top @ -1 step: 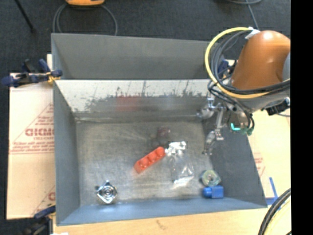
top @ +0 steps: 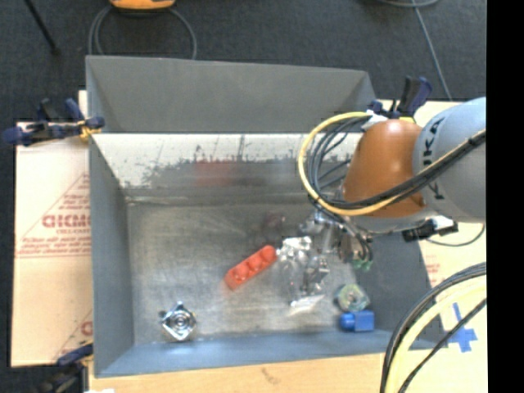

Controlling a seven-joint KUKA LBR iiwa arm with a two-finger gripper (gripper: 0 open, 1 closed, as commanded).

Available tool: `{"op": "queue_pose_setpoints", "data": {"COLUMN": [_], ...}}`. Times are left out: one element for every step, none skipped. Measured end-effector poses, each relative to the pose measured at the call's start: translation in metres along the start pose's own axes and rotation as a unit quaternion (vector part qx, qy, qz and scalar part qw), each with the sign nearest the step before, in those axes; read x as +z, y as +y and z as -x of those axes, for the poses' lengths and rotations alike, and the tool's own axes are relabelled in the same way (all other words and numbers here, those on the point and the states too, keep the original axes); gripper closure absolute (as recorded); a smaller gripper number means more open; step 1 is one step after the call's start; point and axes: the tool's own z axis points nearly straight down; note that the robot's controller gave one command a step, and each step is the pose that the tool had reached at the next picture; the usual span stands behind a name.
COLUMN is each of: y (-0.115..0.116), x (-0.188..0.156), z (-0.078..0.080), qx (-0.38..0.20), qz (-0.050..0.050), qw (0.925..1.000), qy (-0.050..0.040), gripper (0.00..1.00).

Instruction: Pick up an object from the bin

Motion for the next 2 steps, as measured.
{"op": "queue_pose_setpoints", "data": {"y": [0.039,0.041], "x": [-0.004,0.032], "z": [-0.017,-0.025], "qx": [0.061,-0.022], "qz": [0.0,0.0], "qw": [0.9981,0.9997], "qy": [0.0086,-0.0111], "gripper": [0.0,0.0]}}
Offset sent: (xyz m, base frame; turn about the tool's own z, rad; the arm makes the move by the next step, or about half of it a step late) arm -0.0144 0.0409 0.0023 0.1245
